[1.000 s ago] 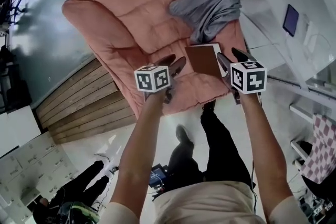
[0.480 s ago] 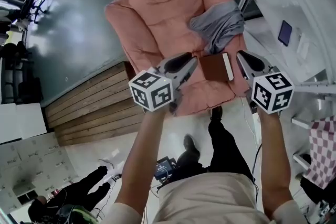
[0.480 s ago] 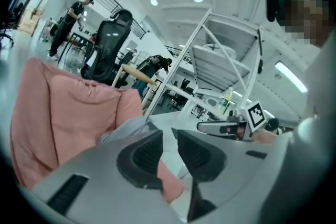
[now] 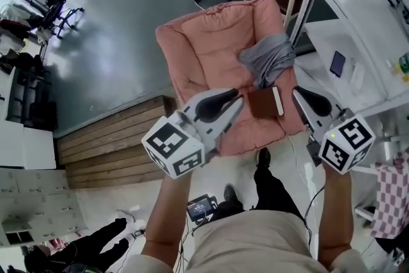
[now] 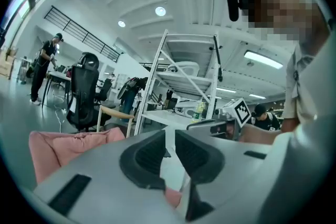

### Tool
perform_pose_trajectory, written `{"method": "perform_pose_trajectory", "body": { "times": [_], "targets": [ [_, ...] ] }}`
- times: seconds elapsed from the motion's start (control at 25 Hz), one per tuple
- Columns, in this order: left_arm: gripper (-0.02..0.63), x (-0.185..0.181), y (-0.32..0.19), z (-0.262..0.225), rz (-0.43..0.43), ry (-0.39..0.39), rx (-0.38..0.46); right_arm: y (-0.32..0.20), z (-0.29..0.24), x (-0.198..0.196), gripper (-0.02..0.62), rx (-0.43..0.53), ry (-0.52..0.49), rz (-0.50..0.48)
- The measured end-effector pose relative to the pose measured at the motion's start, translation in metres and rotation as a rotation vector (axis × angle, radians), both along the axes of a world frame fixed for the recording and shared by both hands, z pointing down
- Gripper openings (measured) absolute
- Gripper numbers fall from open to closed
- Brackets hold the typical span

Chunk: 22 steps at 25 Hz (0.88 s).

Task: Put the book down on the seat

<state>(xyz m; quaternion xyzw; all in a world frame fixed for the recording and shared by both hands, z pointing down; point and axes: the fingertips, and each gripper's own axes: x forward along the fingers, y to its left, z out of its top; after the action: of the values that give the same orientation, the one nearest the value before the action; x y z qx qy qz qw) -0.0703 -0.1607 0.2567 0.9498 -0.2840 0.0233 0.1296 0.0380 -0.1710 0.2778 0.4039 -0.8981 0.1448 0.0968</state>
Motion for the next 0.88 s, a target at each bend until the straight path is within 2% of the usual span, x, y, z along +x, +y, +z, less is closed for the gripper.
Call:
{"method": "perform_pose_trajectory", "body": {
  "times": [0.24,0.48,0.88],
  "targets": [
    [0.055,-0.015,0.058,-0.060,-0.009,-0.011,0.113,0.055,-0.063,-0.023,-0.006,0.093,-0.014,-0.075],
    [0.054,-0.034,0.100,-0.103,-0.049,-0.039,0.240,0.098,-0.105,-0.038,-0.008,0.169,-0.012,-0.123],
    [0.054,-0.054,0.151,-0.113,-0.060,-0.035,0.277,0.148,-0.135,-0.050,-0.009,0.257,0.023,-0.153]
  ]
}}
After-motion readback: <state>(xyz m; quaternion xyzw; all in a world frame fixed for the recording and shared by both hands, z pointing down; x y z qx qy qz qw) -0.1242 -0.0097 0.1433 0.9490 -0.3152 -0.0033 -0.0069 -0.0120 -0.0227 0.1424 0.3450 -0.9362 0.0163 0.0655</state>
